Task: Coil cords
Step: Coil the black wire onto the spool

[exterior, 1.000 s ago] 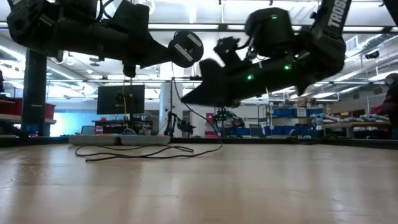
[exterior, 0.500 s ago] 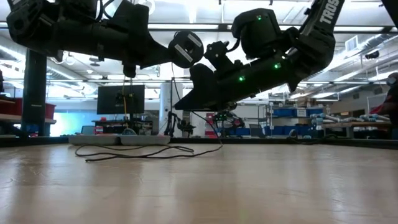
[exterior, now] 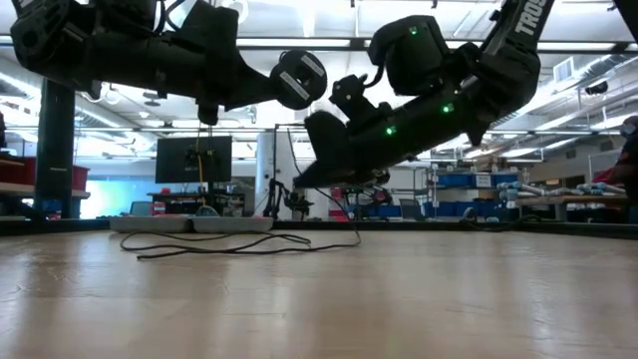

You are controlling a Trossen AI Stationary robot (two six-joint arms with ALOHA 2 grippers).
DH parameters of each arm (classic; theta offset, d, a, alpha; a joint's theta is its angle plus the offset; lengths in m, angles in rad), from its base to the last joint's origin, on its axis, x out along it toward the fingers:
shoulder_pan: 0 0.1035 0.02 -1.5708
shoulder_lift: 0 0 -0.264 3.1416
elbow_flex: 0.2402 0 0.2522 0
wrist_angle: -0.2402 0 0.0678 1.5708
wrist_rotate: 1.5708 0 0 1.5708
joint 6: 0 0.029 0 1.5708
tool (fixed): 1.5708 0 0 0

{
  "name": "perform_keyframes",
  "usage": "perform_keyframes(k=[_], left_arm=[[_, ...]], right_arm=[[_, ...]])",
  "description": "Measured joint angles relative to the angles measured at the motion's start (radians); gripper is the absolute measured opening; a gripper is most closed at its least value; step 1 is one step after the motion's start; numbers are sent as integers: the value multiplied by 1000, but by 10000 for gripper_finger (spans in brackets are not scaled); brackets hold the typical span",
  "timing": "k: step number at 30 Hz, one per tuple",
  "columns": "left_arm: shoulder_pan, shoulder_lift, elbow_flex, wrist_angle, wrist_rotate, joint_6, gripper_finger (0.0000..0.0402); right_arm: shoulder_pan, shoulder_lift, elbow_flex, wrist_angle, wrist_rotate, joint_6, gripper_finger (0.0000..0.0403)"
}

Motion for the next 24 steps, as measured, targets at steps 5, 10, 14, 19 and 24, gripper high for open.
perform_keyframes(k=[5,10,14,19,24], left_arm=[[0,0,0,-23,6,-1,0],[0,0,0,-53,6,-18,0],[2,0,10,-101,6,-35,0],[2,0,73,-270,-23,-52,0],[2,0,140,-415,-77,-48,0]], right_arm=[[1,-85,0,-194,11,88,3],[24,-240,0,-372,97,98,2],[23,-325,0,-385,101,71,1],[23,-366,0,-373,104,43,1],[33,-366,0,-312,120,17,1]])
